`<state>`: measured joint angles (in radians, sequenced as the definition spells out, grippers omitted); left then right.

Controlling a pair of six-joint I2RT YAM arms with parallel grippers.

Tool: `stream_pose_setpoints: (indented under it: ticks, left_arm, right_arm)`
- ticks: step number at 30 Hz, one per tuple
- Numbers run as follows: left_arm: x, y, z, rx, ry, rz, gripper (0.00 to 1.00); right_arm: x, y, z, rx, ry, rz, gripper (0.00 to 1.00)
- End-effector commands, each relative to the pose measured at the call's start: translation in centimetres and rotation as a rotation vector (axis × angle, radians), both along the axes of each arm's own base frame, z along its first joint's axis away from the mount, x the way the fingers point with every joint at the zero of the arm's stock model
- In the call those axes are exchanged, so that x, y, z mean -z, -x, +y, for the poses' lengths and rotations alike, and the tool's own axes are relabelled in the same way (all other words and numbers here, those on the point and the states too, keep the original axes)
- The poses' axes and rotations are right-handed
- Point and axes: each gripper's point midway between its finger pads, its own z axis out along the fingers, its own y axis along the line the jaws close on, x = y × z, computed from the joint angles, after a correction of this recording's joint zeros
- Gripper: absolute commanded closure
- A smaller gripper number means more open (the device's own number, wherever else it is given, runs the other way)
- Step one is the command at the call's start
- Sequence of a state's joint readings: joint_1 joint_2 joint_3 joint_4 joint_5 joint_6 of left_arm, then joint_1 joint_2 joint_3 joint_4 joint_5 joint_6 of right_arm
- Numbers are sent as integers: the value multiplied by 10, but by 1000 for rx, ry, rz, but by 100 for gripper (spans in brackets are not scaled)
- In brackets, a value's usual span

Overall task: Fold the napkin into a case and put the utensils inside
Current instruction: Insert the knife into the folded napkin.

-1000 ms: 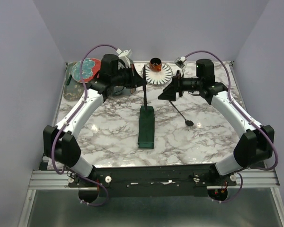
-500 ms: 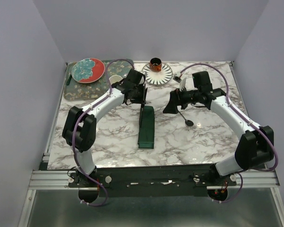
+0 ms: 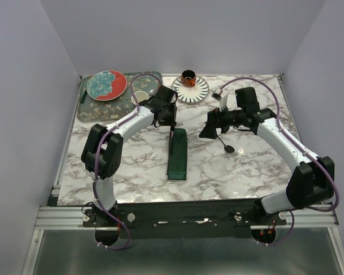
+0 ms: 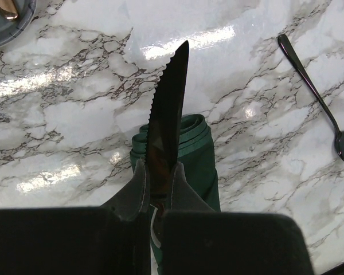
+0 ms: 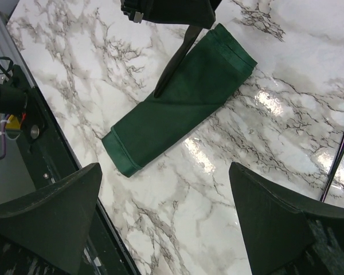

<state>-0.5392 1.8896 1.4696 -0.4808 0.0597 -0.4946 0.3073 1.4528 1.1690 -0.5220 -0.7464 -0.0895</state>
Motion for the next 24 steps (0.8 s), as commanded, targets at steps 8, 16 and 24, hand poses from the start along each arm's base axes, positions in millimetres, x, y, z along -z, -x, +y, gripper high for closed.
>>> stream_pose_setpoints:
  ticks: [8, 16, 24]
  left_arm:
    - [1, 8, -7, -26, 40, 39, 100]
    - [8, 18, -6, -26, 30, 72, 100]
    - [9, 30, -8, -21, 34, 104, 100]
  right_arm:
    - [3, 5, -9, 8, 29, -21, 0]
    - [4, 7, -10, 7, 28, -16, 0]
    - [6, 9, -11, 9, 36, -19, 0]
